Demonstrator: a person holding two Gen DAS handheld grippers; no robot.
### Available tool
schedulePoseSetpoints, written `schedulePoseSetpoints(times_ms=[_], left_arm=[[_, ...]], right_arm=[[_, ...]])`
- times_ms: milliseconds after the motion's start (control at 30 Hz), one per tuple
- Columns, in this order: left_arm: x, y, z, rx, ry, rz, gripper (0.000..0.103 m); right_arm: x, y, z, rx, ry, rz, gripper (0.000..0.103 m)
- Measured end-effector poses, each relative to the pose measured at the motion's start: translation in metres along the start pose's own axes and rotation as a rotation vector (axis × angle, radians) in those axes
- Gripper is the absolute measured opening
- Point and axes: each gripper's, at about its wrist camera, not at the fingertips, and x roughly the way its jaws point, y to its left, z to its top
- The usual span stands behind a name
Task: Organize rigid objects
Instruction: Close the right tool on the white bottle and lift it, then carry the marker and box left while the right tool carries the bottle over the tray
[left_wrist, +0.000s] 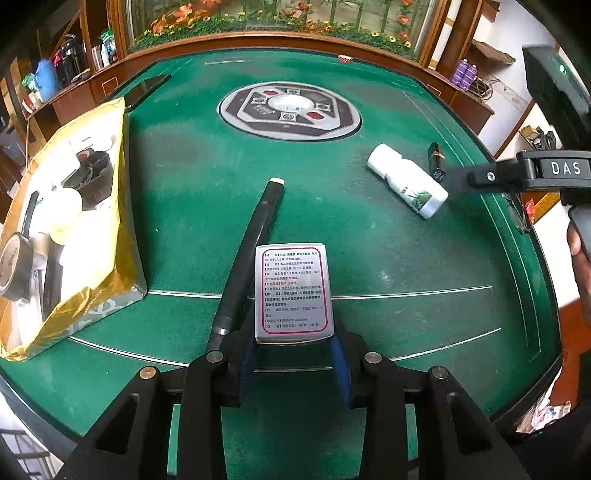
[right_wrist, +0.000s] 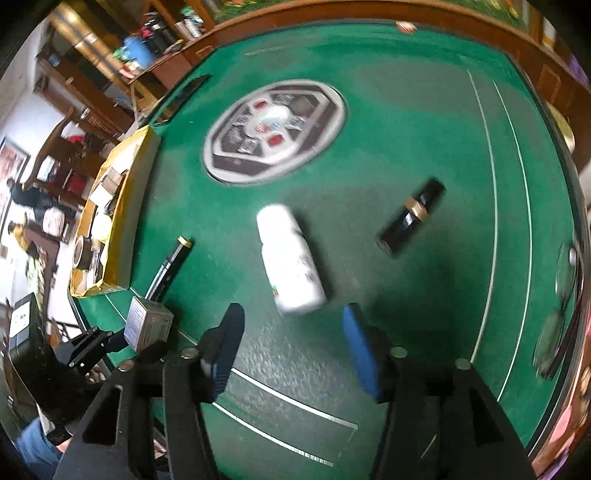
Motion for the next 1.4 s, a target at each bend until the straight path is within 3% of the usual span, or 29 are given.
schedulePoseSetpoints(times_ms=[200,233,300,367,667,1000,1167,1400], left_arm=[[0.006,0.002,0.007,-0.009,0.021,0.009,0.037],[0.008,0.002,0.008,-0.006,0.029,0.014,0.037],[0.009,0.001,0.01,0.001,0.028,0.018,0.037],[0.01,0.003,0.011,0.004,0.024,0.012,0.037],[-0.009,0.009,0.016,-0.018,-0.051,-0.055,0.037],[-0.025,0.013,0.023,0.007,-0.091,-0.066,0.037],[-0.045,0.04,0.024,-0.037,-0.139,-0.049,0.037],[-0.073,0.111,0.023,-0.153,-0.19,0.023,0.037]], right_arm=[[0.027,0.021,0.018,-0.112,0.027,-0.07,0.062],[0.033,0.021,0.021,-0.11,0.038,-0.087,0.059],[0.044,0.017,0.026,-0.099,0.058,-0.098,0.037],[0.051,0.011,0.028,-0.069,0.069,-0.09,0.034],[0.025,0.008,0.009,0.019,0.029,-0.001,0.033],[0.013,0.033,-0.009,0.01,0.011,0.036,0.033],[-0.001,0.056,-0.006,-0.021,-0.025,0.059,0.033],[-0.013,0.103,0.009,-0.072,-0.069,0.134,0.033]])
